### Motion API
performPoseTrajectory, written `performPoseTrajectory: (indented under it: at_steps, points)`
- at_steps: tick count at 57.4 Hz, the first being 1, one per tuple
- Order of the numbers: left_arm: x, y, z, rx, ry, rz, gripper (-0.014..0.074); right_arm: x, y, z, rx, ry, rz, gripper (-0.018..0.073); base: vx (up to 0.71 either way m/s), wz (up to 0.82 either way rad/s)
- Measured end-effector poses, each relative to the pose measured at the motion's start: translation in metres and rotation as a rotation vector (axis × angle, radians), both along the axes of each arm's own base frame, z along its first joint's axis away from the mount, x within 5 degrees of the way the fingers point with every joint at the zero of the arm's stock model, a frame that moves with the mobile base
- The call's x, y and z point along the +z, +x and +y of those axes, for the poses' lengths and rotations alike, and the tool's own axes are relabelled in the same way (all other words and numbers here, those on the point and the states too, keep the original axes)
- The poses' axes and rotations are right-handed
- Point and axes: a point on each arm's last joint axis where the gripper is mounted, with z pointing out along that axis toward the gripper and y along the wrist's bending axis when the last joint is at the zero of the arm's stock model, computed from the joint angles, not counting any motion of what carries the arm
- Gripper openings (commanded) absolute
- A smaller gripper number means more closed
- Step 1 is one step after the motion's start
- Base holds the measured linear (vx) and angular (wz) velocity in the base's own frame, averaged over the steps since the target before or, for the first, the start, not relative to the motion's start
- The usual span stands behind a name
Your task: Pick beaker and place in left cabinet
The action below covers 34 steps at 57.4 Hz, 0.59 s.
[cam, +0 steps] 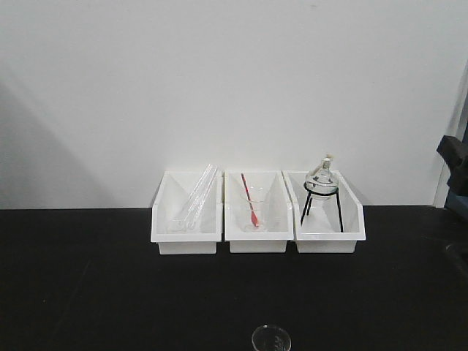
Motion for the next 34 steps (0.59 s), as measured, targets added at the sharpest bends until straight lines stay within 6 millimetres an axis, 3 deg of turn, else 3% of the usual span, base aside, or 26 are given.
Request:
performPoseTrajectory:
  at_steps: [10,21,27,34]
  points:
    - [0.000,0.000,0.000,0.000,0.000,0.000,0.0001,-0.010,0.010,0.006,0.040,-0.070,0.029,0.0682,0.00,0.00]
    - [0.000,0.000,0.000,0.000,0.000,0.000,0.0001,-0.041,0.028,0.041,0.209,-0.238,0.113,0.0617,0.00,0.00]
    - [0.000,0.000,0.000,0.000,0.000,0.000,0.0001,-0.074,0.028,0.062,0.320,-0.261,0.148,0.0586,0.00,0.00]
    - [0.000,0.000,0.000,0.000,0.000,0.000,0.0001,-0.131,0.012,0.069,0.414,-0.226,0.240,0.0570,0.00,0.00]
